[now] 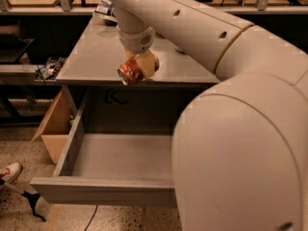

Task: Place coke can into top drawer

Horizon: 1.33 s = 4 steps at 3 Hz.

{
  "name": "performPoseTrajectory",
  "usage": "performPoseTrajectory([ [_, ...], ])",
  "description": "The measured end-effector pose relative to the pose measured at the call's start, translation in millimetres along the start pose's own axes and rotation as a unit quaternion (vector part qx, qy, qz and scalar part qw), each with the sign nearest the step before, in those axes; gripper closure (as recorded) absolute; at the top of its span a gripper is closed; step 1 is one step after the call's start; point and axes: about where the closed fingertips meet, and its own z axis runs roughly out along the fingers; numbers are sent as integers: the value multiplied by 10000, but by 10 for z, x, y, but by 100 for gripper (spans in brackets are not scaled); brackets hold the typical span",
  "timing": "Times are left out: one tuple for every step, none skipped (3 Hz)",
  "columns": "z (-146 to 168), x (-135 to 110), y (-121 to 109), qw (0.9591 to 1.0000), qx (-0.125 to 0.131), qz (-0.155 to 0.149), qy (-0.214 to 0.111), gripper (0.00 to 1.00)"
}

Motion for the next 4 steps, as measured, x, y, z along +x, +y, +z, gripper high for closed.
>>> performPoseTrajectory([
  [-61, -134, 536, 9977, -169, 659, -35, 100],
  [5, -311, 1058, 9908, -457, 1268, -109, 100],
  [191, -445, 1409, 9828, -654, 1711, -251, 100],
  [499, -505, 1599, 9788, -641, 1918, -315, 100],
])
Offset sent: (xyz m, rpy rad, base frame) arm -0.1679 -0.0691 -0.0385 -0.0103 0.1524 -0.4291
